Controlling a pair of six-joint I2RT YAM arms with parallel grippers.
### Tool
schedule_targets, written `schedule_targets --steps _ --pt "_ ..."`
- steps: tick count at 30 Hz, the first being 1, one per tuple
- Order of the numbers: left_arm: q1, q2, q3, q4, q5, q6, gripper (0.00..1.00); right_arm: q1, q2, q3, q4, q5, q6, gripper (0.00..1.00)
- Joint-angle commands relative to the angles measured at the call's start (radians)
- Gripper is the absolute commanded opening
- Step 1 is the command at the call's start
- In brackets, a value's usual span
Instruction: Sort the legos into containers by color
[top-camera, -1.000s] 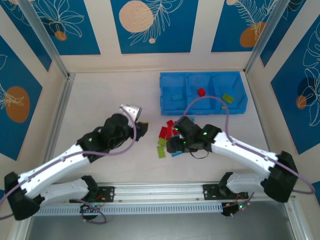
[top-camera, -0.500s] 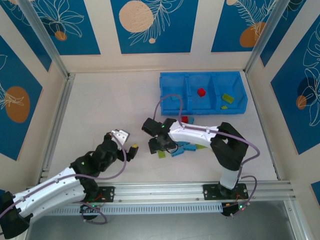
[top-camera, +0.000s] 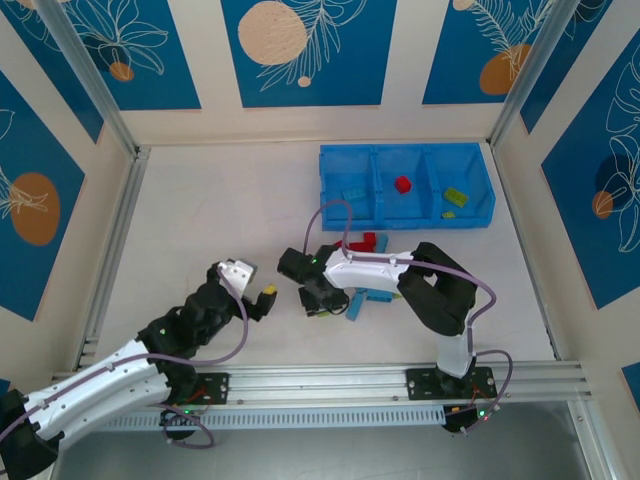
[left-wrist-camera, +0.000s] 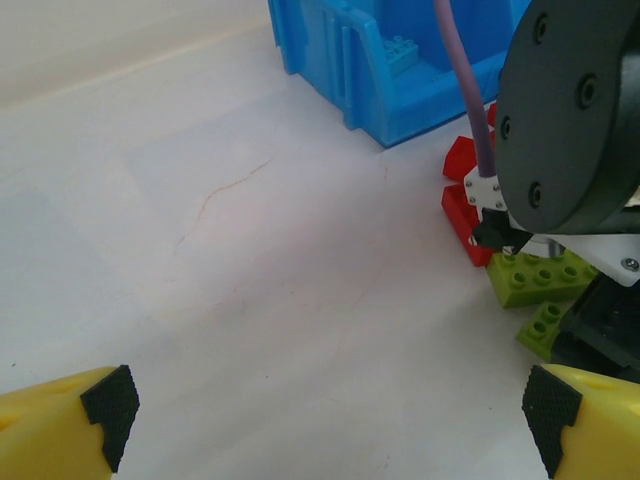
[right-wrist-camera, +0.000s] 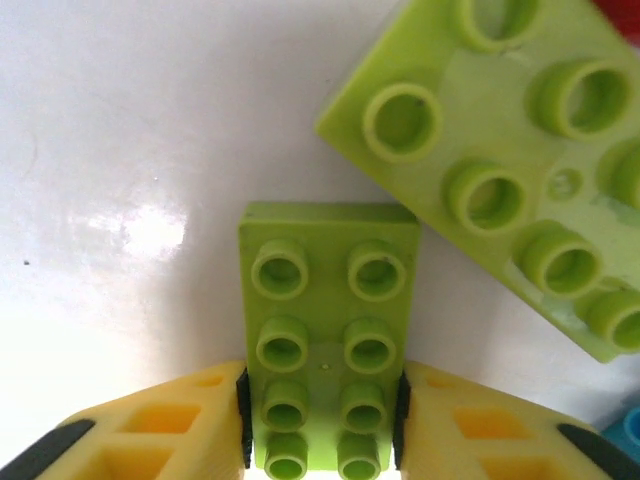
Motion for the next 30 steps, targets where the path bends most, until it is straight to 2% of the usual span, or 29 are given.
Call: schedule_targets --steps 1,6,9,11,13,17,20,23,28,30 --pt "0.005 -0.017 -0.016 0.043 0.038 0.029 1.00 0.007 0.000 -0.028 -0.008 -0.002 0.029 0.35" --pt "0.005 -0.040 -0.033 0.070 0.108 0.049 1.00 -0.004 -0.194 -0.091 0.045 0.041 0.035 0.32" --pt "0.005 -0.042 -0.033 0.067 0.088 0.051 1.00 -0.036 -0.349 -0.110 0.018 0.126 0.042 0.32" --pt "0.005 -0.042 -0.033 0.067 0.087 0.052 1.00 -0.093 -0.458 -0.117 -0.010 0.205 0.031 0.32" --pt "0.005 -0.040 -0.033 0.069 0.085 0.052 1.00 -0.198 -0.548 -0.120 -0.022 0.240 0.003 0.32" --pt "0.005 -0.039 -0.032 0.067 0.088 0.053 1.00 -0.567 -0.637 -0.118 0.064 0.170 -0.126 0.33" --pt "0.005 -0.040 -0.028 0.060 0.087 0.051 1.00 -0.832 -0.557 -0.054 0.133 0.133 -0.201 0.33" --pt "0.005 -0.040 -0.023 0.051 0.083 0.053 1.00 -1.028 -0.384 0.077 0.148 0.037 -0.215 0.33" --pt "0.005 -0.042 -0.021 0.044 0.077 0.051 1.00 -1.124 -0.089 0.334 0.085 0.023 -0.236 0.35" --pt "0.005 -0.042 -0.019 0.042 0.079 0.051 1.00 -1.142 -0.005 0.418 0.048 0.032 -0.235 0.39"
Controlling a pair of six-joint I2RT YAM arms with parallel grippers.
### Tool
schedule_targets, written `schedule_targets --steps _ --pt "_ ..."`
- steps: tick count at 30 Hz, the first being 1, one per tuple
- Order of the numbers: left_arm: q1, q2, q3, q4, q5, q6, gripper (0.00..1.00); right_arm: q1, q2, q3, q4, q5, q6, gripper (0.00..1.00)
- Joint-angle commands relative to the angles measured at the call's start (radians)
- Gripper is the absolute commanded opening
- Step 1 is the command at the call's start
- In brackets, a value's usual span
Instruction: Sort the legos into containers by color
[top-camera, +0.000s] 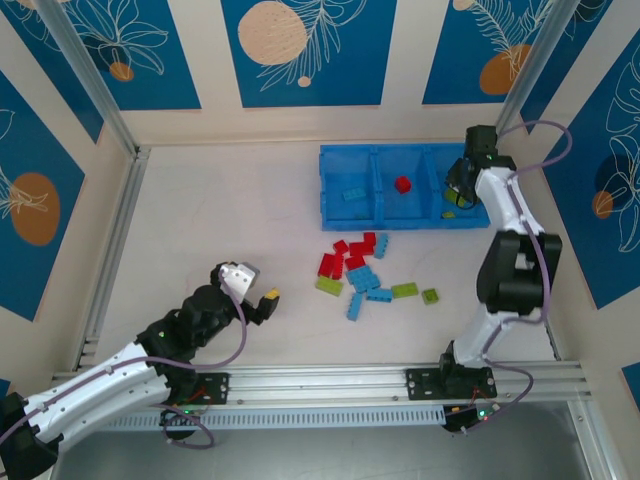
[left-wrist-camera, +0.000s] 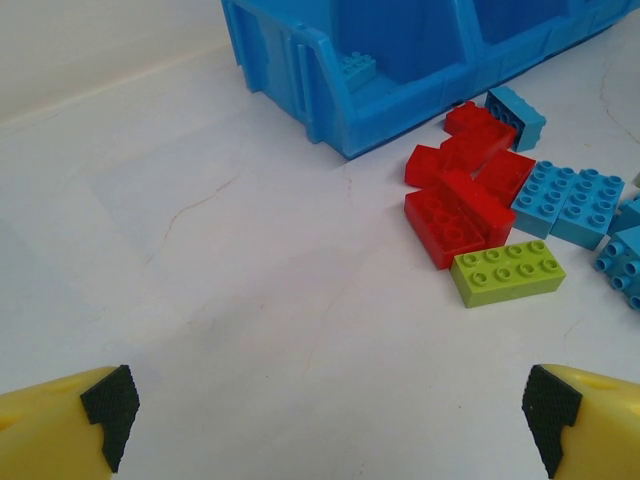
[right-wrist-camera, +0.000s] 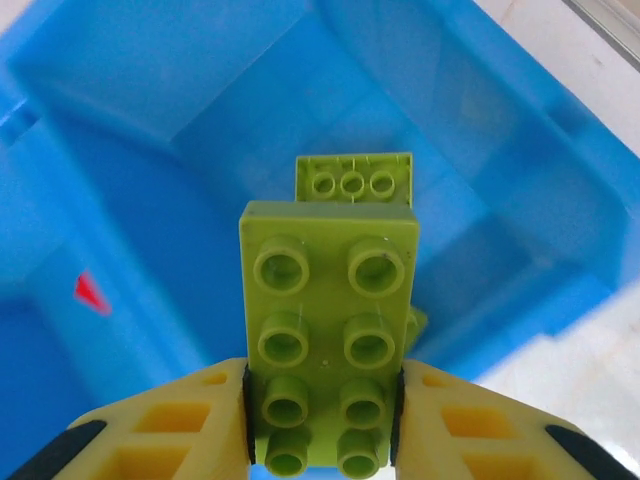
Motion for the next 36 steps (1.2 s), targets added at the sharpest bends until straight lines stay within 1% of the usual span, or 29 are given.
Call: schedule_targets --steps 1,2,3,4,6,9,12,15,18,20,22,25,28,31,34,35,36 --pt "0.005 -0.010 0.009 0.003 0.012 0.011 1.00 -0.017 0.108 0.134 -0.087 -0.036 -0.031 0.45" --pt "0.005 -0.010 0.008 0.004 0.013 0.011 1.00 -0.025 0.139 0.183 -0.119 -0.048 -0.030 0.52" --pt "0.005 -0.010 0.007 0.006 0.012 0.011 1.00 -0.027 0.161 0.222 -0.157 -0.053 -0.031 0.57" --pt "0.005 -0.008 0.007 0.007 0.016 0.011 1.00 -0.025 0.171 0.261 -0.196 -0.052 -0.034 0.60" --pt "0.005 -0.007 0.007 0.010 0.020 0.011 1.00 -0.014 0.138 0.254 -0.208 -0.044 -0.032 0.64" --pt "0.005 -0.005 0.006 0.011 0.019 0.011 1.00 -0.003 0.015 0.139 -0.172 -0.097 0.002 0.66" --pt "0.005 -0.003 0.003 0.015 0.006 0.009 1.00 0.027 -0.166 -0.064 -0.097 -0.180 0.045 0.67" --pt "0.005 0.005 -0.003 0.026 -0.003 0.009 1.00 0.111 -0.389 -0.289 -0.017 -0.183 0.079 0.68" --pt "0.006 0.024 -0.009 0.046 -0.005 0.006 1.00 0.249 -0.586 -0.477 0.024 -0.168 0.078 0.70" --pt "0.006 0.041 -0.011 0.063 0.004 0.004 1.00 0.363 -0.676 -0.568 0.027 -0.163 0.080 0.70" --pt "0.006 0.060 -0.013 0.080 0.023 0.003 1.00 0.467 -0.712 -0.632 0.019 -0.156 0.091 0.70" --pt "0.006 0.093 -0.013 0.112 0.062 0.009 1.00 0.601 -0.675 -0.662 0.019 -0.159 0.086 0.70" --pt "0.006 0.129 -0.007 0.136 0.084 0.015 1.00 0.691 -0.555 -0.623 0.002 -0.126 0.003 0.71" --pt "0.006 0.160 0.008 0.128 0.086 0.018 1.00 0.721 -0.426 -0.576 0.003 -0.062 -0.097 0.74" --pt "0.005 0.167 0.015 0.115 0.082 0.018 1.00 0.726 -0.300 -0.534 0.024 0.019 -0.205 0.78" --pt "0.005 0.164 0.015 0.113 0.082 0.018 1.00 0.726 -0.259 -0.514 0.019 0.052 -0.224 0.79" --pt "0.006 0.161 0.014 0.112 0.081 0.017 1.00 0.724 -0.226 -0.498 0.014 0.061 -0.242 0.80"
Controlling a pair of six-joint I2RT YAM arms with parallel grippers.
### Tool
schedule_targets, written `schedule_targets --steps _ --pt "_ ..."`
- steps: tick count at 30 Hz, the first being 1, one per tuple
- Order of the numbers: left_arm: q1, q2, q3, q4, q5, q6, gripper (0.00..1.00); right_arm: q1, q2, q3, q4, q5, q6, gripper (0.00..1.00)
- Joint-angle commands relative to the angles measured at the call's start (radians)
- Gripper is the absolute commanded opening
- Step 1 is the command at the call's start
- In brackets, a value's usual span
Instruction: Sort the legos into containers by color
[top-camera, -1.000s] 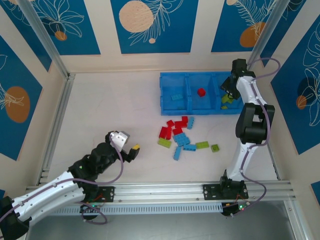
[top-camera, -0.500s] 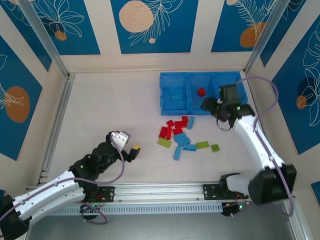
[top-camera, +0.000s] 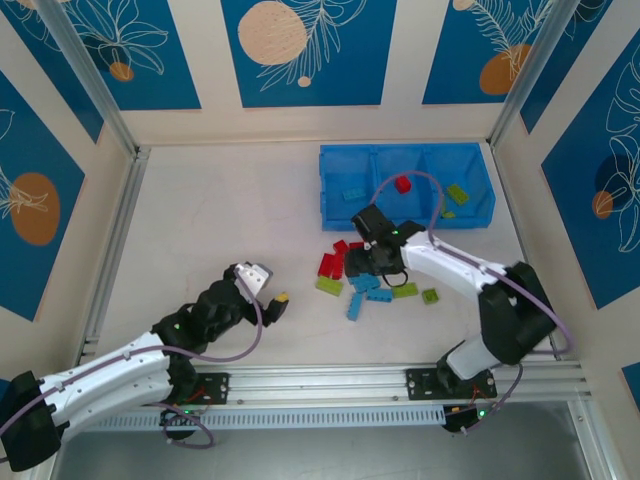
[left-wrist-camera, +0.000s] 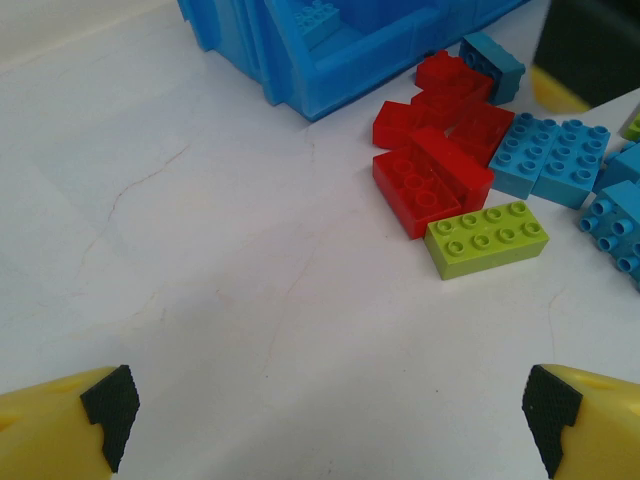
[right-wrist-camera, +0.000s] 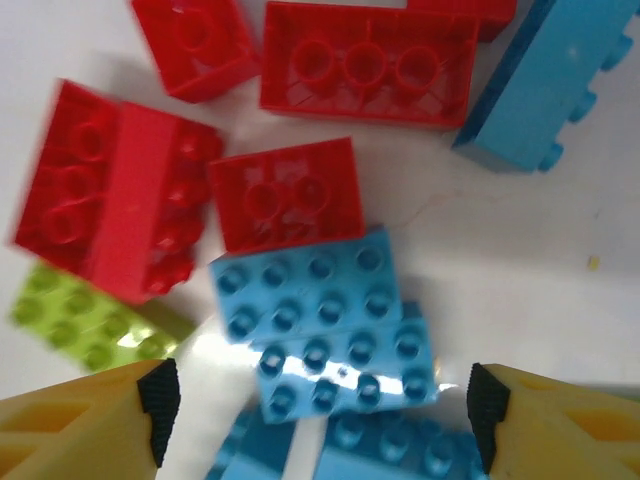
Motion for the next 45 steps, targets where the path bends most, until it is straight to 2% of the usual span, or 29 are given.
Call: schedule_targets --steps 1,5,14,19,22,30,37,39,41,45 --pt "0.005 -0.013 0.014 0.014 0.015 0.010 1.00 0.003 0.092 0.072 0.002 0.091 -0.133 0.80" --pt "0.005 -0.011 0.017 0.011 0.007 0.011 1.00 -0.011 0.163 0.085 0.068 -0.003 -0.147 0.79" --pt "0.005 -0.007 0.023 0.003 0.011 0.013 1.00 -0.010 0.277 0.128 0.085 -0.043 -0.124 0.77" --pt "0.005 -0.012 0.023 -0.002 0.011 0.012 1.00 -0.018 0.297 0.130 0.093 -0.033 -0.117 0.66" --pt "0.005 -0.009 0.023 0.001 0.011 0.011 1.00 -0.018 0.284 0.126 0.096 -0.027 -0.104 0.63" --pt "0.005 -0.012 0.026 -0.006 0.012 0.013 1.00 0.008 0.152 0.057 0.125 0.031 -0.040 0.52" --pt "0.006 -0.010 0.025 -0.002 0.014 0.012 1.00 0.024 -0.138 -0.052 0.140 0.125 0.049 0.50" --pt "0.006 -0.008 0.024 0.002 0.014 0.014 1.00 0.000 -0.209 -0.058 0.142 0.160 0.056 0.50" --pt "0.006 -0.006 0.023 0.006 0.012 0.013 1.00 -0.073 -0.256 -0.040 0.155 0.169 0.039 0.49" --pt "0.006 -0.006 0.022 0.011 0.016 0.013 1.00 -0.276 -0.179 0.089 0.173 0.092 -0.013 0.48"
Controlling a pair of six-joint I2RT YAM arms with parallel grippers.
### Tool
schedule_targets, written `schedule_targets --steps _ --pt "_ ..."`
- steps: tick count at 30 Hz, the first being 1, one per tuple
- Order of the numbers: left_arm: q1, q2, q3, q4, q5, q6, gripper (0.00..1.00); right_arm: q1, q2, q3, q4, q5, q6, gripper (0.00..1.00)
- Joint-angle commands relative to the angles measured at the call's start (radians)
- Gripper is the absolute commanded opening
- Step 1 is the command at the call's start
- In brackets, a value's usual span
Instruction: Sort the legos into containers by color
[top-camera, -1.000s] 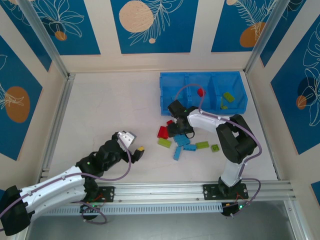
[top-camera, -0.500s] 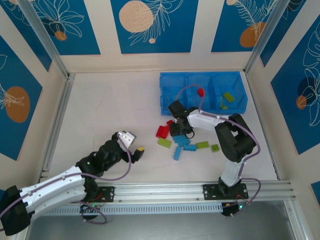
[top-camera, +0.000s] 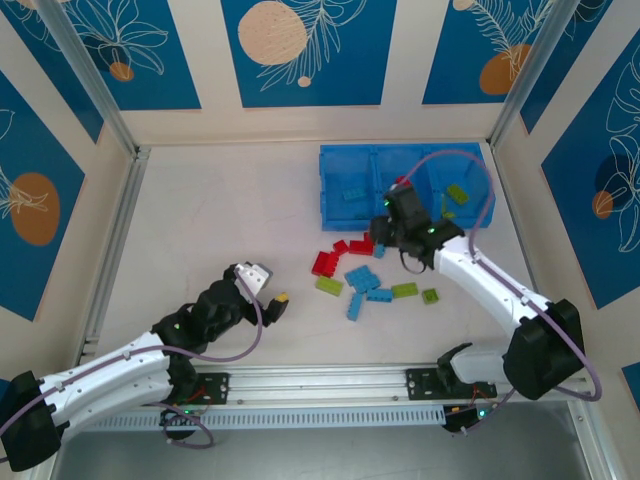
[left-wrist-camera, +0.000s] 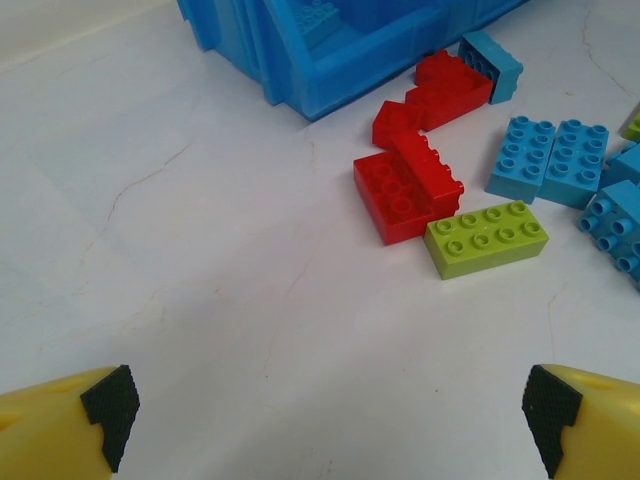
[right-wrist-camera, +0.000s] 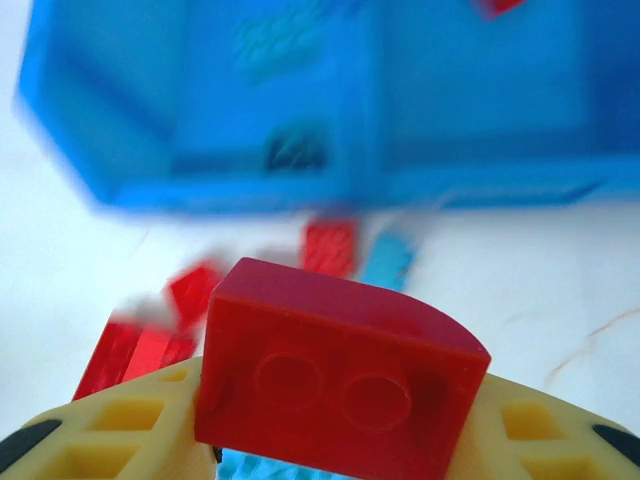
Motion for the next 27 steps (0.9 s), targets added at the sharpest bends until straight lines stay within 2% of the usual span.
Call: schedule_targets --steps 1,6,9,12,16,20,23,27 --pt "0.006 -0.006 0.021 0.011 0.014 0.015 1.00 -0.145 0.110 0.119 0.047 -0.040 -0.043 0.47" --pt "0.004 -0.019 0.023 -0.007 -0.004 0.017 1.00 -0.265 0.414 0.428 -0.016 -0.128 -0.098 0.48" --pt "0.006 -0.027 0.020 -0.014 -0.019 0.021 1.00 -0.305 0.541 0.617 -0.114 -0.185 -0.101 0.62" --pt "0.006 -0.024 0.014 -0.006 -0.033 0.023 1.00 -0.307 0.559 0.702 -0.176 -0.202 -0.085 0.71" --pt "0.005 0.013 0.012 0.023 -0.033 0.019 1.00 -0.291 0.419 0.626 -0.166 -0.247 -0.060 0.74" --pt "0.006 0.093 0.032 0.058 -0.008 -0.035 1.00 -0.253 0.154 0.363 -0.104 -0.381 -0.023 0.74" --pt "0.006 0.189 0.139 -0.018 0.010 -0.168 1.00 -0.179 -0.061 0.132 -0.070 -0.460 0.004 0.74" --pt "0.007 0.342 0.309 -0.105 0.075 -0.361 1.00 -0.023 -0.278 -0.053 -0.141 -0.442 0.031 0.76"
